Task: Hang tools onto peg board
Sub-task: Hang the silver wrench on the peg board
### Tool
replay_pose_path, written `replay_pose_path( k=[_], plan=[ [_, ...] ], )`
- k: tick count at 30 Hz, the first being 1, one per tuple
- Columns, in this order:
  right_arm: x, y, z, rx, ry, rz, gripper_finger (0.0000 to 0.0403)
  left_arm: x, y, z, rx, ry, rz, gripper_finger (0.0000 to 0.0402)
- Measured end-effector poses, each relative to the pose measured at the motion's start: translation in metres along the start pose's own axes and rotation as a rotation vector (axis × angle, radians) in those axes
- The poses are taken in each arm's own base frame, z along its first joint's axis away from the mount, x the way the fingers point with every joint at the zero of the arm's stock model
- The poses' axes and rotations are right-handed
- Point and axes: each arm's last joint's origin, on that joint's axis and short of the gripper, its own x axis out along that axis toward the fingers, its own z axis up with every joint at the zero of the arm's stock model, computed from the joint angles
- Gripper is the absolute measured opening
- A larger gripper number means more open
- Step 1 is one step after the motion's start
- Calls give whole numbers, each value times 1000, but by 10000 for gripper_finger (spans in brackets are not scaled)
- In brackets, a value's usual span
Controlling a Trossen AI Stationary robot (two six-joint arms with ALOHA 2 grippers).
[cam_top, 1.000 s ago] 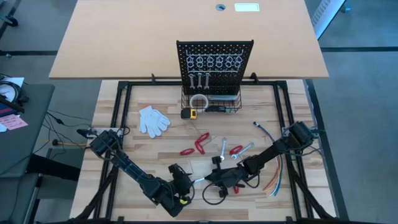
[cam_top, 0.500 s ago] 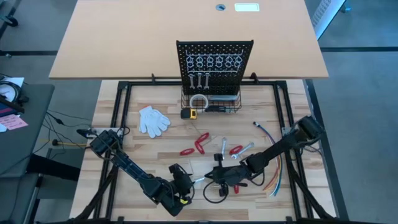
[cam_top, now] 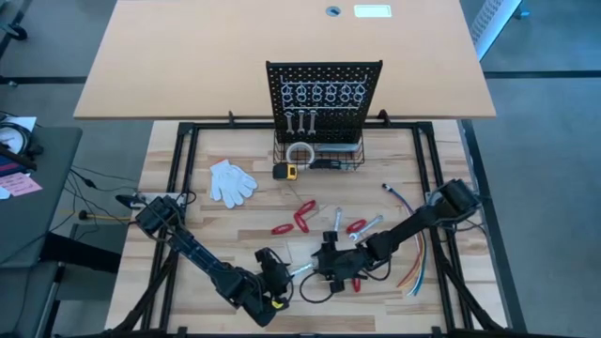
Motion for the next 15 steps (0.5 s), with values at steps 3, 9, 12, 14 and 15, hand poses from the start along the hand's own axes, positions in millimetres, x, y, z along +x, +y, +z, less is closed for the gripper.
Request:
replay_pose_path(
  k=[3, 9, 12, 14, 15],
  plan=[
    [2, 0, -5, 13, 19, 9, 203, 0, 0, 0, 1, 0, 0, 157],
    [1, -2, -18, 41, 47, 24, 97, 0, 0, 0, 3, 0, 0, 157],
    [1, -3, -19, 35, 50, 22, 64, 0, -1, 1, 20, -6, -5, 157],
    [1, -3, -18, 13, 36, 25, 64, 0, -1, 2, 30, -11, -9, 157],
    [0, -3, -16, 3, 24, 27, 64, 1, -2, 2, 33, -16, -13, 157]
  ],
)
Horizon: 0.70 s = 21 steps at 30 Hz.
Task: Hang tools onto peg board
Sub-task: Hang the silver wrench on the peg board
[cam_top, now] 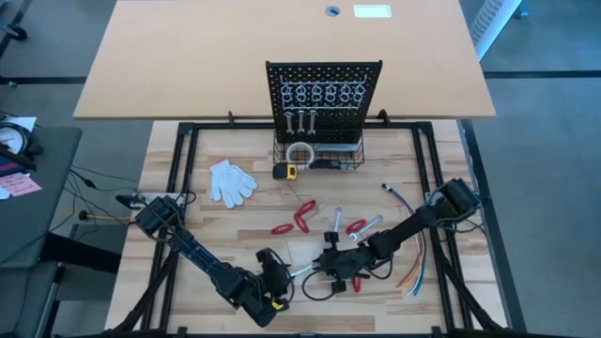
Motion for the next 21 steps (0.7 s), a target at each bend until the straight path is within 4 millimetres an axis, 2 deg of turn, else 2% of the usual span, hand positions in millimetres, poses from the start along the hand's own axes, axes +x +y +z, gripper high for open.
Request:
replay_pose_path(
  k=[8, 13, 17, 21],
  plan=[
    [-5, 2, 5, -14, -28, 16, 45, 3, 0, 3, 28, -11, -5, 157],
    [-5, 1, 6, 3, -31, 17, 22, 16, 4, -6, -21, 39, -8, 157],
    [-9, 7, 11, 1, -103, -1, 8, 22, 9, -9, -61, 48, 6, 157],
    [-11, 8, 26, 63, -239, 20, 5, 24, 9, -6, -40, 33, -2, 157]
  ],
)
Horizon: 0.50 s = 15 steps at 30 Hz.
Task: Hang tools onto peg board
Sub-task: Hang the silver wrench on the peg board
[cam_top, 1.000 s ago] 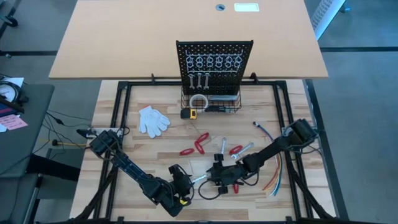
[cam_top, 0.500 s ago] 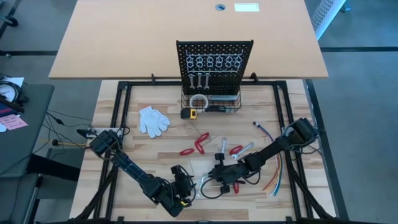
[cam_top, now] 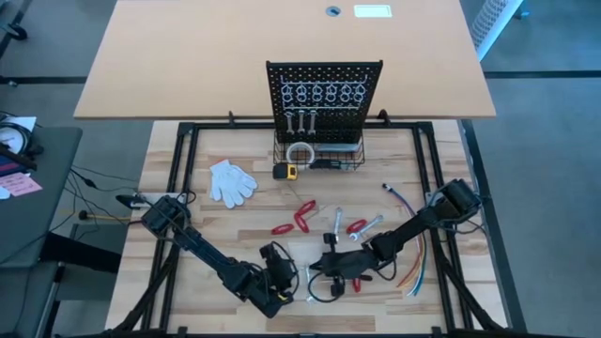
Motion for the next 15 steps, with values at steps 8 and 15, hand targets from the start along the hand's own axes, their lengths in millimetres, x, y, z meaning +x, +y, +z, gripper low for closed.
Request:
replay_pose_path(
  k=[8, 15],
  plan=[
    [9, -20, 2, 92, -7, -28, 7, 1, -5, 7, 58, -54, -40, 157],
    [9, -19, 2, 81, -1, 23, 7, 1, -4, 7, 67, -53, -36, 157]
  ],
)
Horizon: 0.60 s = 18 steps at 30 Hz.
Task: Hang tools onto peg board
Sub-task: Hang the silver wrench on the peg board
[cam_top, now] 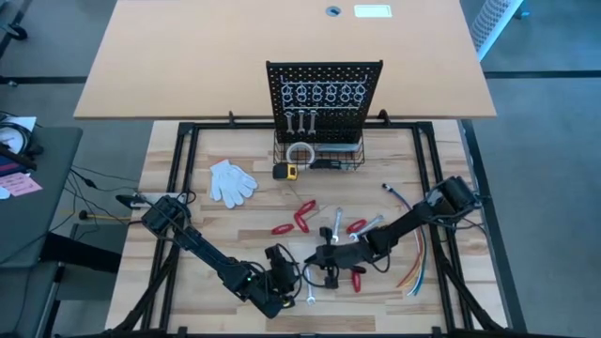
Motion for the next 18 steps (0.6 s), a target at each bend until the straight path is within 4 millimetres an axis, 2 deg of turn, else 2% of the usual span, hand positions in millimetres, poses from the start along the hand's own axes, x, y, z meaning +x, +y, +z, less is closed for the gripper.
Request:
replay_pose_path(
  k=[6, 11, 18],
  plan=[
    [3, 3, -3, -11, -5, 38, 7, 0, 0, 0, -1, 0, 1, 157],
    [14, 3, -19, -25, 24, 36, 7, 0, 0, 0, -3, -1, 2, 157],
    [24, -2, -33, 45, 50, 14, 8, 0, 0, 0, -15, -3, 0, 157]
  ],
)
